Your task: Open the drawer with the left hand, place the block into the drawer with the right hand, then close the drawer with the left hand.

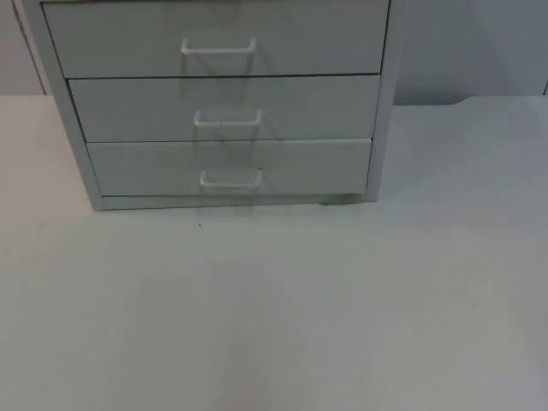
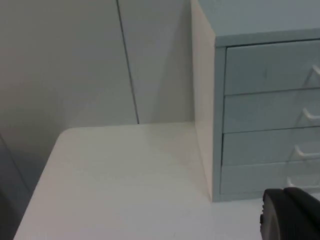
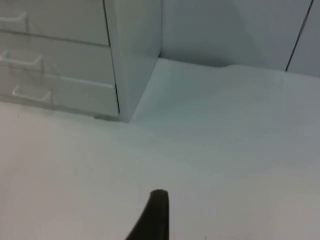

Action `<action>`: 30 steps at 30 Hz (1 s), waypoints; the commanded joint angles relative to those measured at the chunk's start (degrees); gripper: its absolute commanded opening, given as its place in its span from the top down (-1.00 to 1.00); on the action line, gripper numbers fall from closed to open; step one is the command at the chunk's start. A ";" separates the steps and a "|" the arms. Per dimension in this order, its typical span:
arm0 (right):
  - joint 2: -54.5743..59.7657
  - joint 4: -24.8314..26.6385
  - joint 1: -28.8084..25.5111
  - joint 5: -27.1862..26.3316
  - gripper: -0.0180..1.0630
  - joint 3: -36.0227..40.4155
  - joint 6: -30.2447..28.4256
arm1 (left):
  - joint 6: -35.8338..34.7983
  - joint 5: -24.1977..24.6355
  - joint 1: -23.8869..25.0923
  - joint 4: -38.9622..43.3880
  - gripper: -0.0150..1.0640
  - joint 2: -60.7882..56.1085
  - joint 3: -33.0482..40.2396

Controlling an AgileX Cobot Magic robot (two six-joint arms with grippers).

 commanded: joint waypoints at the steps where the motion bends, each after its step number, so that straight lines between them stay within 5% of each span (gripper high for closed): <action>1: -4.70 0.21 0.15 3.56 -0.53 1.74 -0.42 | -1.81 3.11 0.28 1.74 0.98 -3.09 0.16; 12: -16.54 -0.67 0.04 18.12 -0.53 1.85 3.83 | -2.02 10.55 -0.85 0.60 0.98 -10.61 1.73; 15: -16.54 -1.68 0.04 18.29 -0.53 2.54 4.74 | -2.02 14.11 -1.12 1.00 0.98 -10.61 3.10; 30: -16.54 -2.99 -0.09 14.84 -0.53 4.17 6.01 | -2.73 10.94 -1.38 -0.66 0.98 -10.61 12.20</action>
